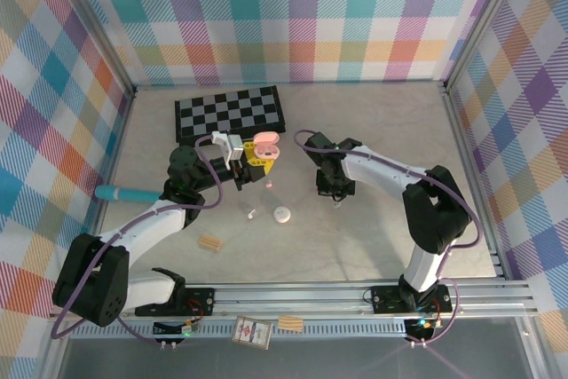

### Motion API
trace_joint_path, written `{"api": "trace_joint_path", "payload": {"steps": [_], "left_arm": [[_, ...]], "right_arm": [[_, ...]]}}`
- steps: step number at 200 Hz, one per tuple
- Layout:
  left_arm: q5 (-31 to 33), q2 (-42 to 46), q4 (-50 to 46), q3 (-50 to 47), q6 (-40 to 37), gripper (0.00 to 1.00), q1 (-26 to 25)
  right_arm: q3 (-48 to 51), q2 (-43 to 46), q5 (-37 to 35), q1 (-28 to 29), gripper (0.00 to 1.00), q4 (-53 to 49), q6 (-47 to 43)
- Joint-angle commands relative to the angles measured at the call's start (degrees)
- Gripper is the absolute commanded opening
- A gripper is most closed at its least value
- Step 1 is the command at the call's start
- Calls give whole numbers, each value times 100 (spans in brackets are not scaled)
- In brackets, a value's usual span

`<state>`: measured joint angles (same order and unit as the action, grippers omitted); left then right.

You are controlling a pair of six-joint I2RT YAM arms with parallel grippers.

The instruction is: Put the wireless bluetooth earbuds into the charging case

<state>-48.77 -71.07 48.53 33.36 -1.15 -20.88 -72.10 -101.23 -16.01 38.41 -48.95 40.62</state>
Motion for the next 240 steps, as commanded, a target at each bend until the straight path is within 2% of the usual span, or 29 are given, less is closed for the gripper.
{"api": "trace_joint_path", "payload": {"steps": [1, 116, 177, 240], "left_arm": [[-38, 126, -61, 162, -130, 35, -21], [7, 166, -181, 181, -182, 35, -30], [32, 170, -227, 182, -200, 35, -30], [44, 185, -389, 232, -272, 35, -30]], "right_arm": [[-215, -213, 31, -33, 18, -393, -139], [-437, -515, -54, -36, 18, -654, -323], [-194, -581, 835, -41, 18, 390, -548], [91, -667, 1200, -43, 24, 1049, -778]]}}
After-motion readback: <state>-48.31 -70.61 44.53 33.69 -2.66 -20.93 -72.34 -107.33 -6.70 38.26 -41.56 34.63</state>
